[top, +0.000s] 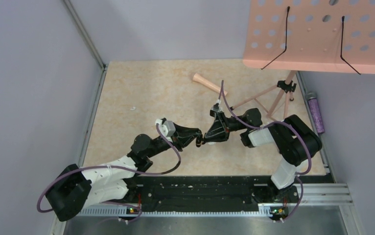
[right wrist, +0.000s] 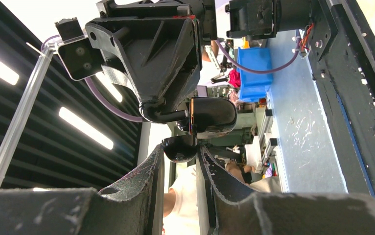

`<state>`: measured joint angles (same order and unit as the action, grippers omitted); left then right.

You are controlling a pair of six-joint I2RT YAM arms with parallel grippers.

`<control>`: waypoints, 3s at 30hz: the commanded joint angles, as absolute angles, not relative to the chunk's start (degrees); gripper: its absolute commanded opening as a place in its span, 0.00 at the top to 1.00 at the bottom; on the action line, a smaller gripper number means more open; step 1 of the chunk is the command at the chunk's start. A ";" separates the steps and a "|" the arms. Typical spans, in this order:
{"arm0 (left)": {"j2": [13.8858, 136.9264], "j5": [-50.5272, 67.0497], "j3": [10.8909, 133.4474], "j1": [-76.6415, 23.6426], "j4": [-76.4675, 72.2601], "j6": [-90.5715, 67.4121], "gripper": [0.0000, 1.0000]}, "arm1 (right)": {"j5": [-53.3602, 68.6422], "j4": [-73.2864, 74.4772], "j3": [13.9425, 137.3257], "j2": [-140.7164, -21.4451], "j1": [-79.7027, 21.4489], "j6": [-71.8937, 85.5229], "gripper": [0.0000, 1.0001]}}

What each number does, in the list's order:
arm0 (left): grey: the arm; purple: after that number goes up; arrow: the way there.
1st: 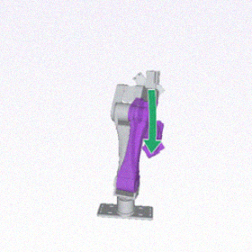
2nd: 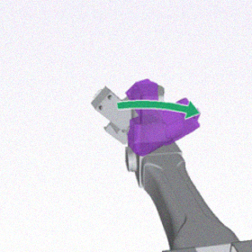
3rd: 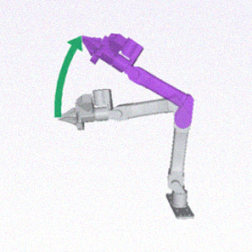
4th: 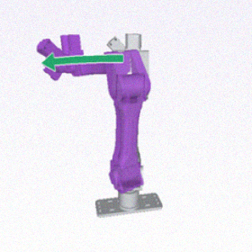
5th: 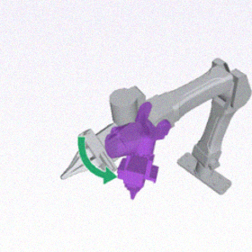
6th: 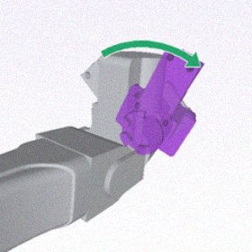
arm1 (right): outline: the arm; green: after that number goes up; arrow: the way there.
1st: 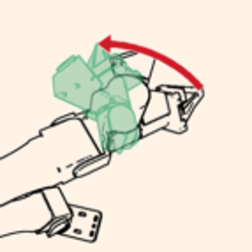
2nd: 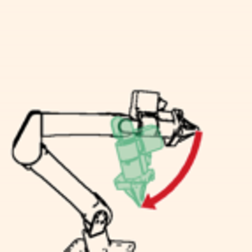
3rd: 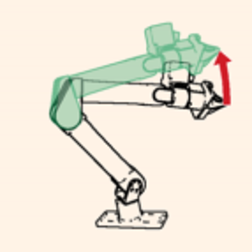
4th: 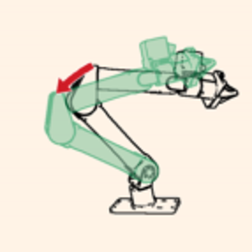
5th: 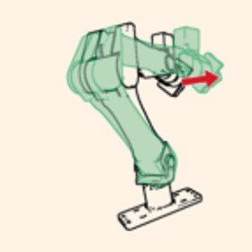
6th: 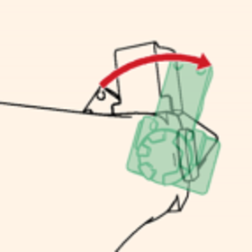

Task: Insert the wireless bluetooth earbuds into the charging case
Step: Insert the right earbud into the left side groove of the charging case.

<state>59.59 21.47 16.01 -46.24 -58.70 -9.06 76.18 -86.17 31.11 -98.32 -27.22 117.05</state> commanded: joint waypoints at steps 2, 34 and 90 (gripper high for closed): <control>60.62 22.54 17.45 -46.41 -62.46 -9.58 1.00 | 75.83 -98.68 32.04 -96.22 -27.44 115.91 1.00; 58.48 24.96 19.07 -46.41 -52.14 -9.74 1.00 | 74.60 -98.72 33.25 -96.50 -27.42 116.10 1.00; 58.08 24.04 25.52 -46.41 -35.41 -6.78 0.86 | 73.80 -93.84 35.38 -94.04 -25.95 111.10 1.00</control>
<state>56.90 21.63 24.05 -46.13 -39.05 -7.44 76.62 -85.93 33.12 -96.66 -26.26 112.03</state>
